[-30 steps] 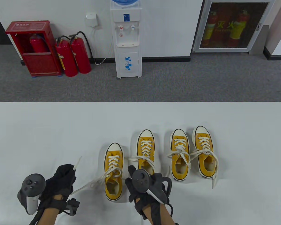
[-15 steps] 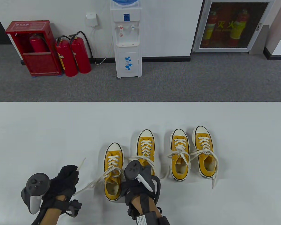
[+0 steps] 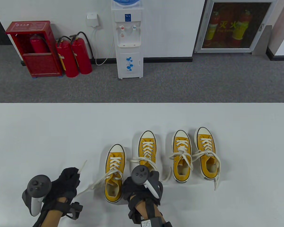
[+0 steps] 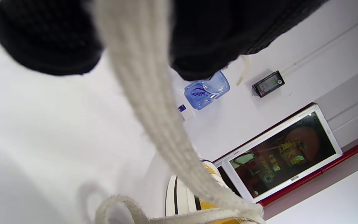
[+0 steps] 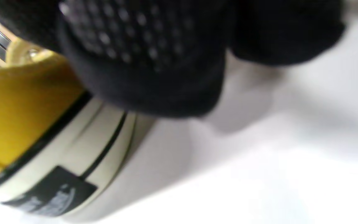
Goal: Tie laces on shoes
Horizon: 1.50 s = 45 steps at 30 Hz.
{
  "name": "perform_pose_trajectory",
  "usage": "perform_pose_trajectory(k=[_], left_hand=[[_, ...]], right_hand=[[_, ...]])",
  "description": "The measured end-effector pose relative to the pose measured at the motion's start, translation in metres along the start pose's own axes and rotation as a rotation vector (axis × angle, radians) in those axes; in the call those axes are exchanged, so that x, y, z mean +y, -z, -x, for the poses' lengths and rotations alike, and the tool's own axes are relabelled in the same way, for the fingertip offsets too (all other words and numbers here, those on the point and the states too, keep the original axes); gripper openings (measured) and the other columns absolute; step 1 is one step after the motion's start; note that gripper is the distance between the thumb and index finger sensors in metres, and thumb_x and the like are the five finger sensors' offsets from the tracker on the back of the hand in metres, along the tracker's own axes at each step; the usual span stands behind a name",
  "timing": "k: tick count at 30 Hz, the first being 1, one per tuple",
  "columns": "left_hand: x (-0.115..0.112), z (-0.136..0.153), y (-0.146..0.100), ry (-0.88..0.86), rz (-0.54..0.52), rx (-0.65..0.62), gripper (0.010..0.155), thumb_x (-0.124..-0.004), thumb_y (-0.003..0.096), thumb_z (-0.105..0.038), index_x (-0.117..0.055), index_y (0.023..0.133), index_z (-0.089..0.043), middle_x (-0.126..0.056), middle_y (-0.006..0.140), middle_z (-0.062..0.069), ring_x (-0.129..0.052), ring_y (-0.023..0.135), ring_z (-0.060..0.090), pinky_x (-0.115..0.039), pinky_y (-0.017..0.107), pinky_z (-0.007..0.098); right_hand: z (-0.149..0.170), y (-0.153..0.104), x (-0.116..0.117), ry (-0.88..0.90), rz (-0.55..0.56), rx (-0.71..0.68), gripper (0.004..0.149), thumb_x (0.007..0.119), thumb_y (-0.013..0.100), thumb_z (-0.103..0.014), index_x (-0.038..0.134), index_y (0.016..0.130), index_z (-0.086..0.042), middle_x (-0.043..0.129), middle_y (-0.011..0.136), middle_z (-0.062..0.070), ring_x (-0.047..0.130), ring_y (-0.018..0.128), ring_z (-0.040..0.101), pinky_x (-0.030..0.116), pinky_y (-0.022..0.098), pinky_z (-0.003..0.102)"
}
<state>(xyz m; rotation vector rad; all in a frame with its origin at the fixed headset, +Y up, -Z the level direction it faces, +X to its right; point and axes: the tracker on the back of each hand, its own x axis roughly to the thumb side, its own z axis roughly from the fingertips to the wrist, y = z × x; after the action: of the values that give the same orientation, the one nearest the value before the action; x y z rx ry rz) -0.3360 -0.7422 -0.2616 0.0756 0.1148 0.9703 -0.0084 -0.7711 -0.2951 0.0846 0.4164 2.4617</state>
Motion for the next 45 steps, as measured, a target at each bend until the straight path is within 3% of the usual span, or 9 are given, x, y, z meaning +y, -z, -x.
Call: perform_pose_trajectory(k=[7,15,22,30,36,40,45], left_hand=[[-0.002,0.001,0.001,0.008,0.009,0.006,0.04,-0.079,0.0479,-0.043,-0.08,0.085,-0.03,-0.102,0.05,-0.005,-0.099,0.001,0.006,-0.095,0.026,0.043],[-0.002,0.002,0.0,0.012,0.008,0.008,0.04,-0.079,0.0479,-0.043,-0.08,0.085,-0.03,-0.102,0.05,-0.005,-0.099,0.001,0.007,-0.095,0.027,0.044],[-0.002,0.003,0.0,0.019,0.004,0.007,0.04,-0.079,0.0478,-0.043,-0.08,0.085,-0.03,-0.102,0.05,-0.005,-0.099,0.002,0.007,-0.095,0.027,0.044],[-0.001,0.003,0.0,0.016,0.003,0.009,0.04,-0.078,0.0479,-0.043,-0.08,0.085,-0.03,-0.102,0.051,-0.005,-0.099,0.002,0.007,-0.095,0.027,0.044],[0.0,0.003,0.0,0.016,0.001,0.008,0.04,-0.078,0.0479,-0.043,-0.08,0.085,-0.03,-0.102,0.051,-0.005,-0.099,0.002,0.007,-0.095,0.027,0.044],[-0.001,0.003,0.0,0.022,0.005,0.005,0.04,-0.078,0.048,-0.043,-0.08,0.085,-0.03,-0.102,0.051,-0.005,-0.099,0.002,0.007,-0.095,0.027,0.044],[-0.002,0.004,0.001,0.026,0.007,0.002,0.04,-0.078,0.048,-0.043,-0.08,0.085,-0.03,-0.102,0.051,-0.005,-0.099,0.002,0.007,-0.095,0.027,0.044]], right_hand=[[-0.004,-0.017,-0.025,0.105,0.125,-0.086,0.045,0.084,0.042,-0.047,0.089,0.073,-0.014,0.099,0.04,-0.013,0.099,0.003,-0.004,0.09,0.011,0.028],[-0.012,-0.043,-0.061,0.003,0.452,-0.231,0.045,0.087,0.042,-0.043,0.092,0.07,-0.008,0.104,0.028,-0.015,0.104,-0.01,-0.004,0.094,0.002,0.028],[-0.003,-0.056,-0.083,0.102,0.659,-0.301,0.044,0.086,0.043,-0.04,0.09,0.073,-0.008,0.108,0.031,-0.014,0.112,-0.007,-0.001,0.097,0.003,0.03],[0.011,-0.054,-0.087,0.283,0.693,-0.285,0.044,0.081,0.045,-0.038,0.082,0.081,-0.012,0.105,0.057,-0.005,0.123,0.026,0.013,0.1,0.022,0.038],[0.026,-0.046,-0.085,0.499,0.612,-0.274,0.047,0.074,0.048,-0.042,0.07,0.091,-0.022,0.095,0.075,-0.01,0.106,0.07,0.028,0.089,0.048,0.046],[0.034,-0.036,-0.075,0.818,0.448,-0.259,0.057,0.076,0.047,-0.048,0.062,0.096,-0.021,0.089,0.083,-0.01,0.096,0.08,0.033,0.084,0.055,0.049],[0.034,-0.032,-0.066,1.026,0.385,-0.306,0.062,0.081,0.046,-0.045,0.057,0.097,-0.021,0.084,0.086,-0.01,0.09,0.086,0.033,0.077,0.062,0.053]])
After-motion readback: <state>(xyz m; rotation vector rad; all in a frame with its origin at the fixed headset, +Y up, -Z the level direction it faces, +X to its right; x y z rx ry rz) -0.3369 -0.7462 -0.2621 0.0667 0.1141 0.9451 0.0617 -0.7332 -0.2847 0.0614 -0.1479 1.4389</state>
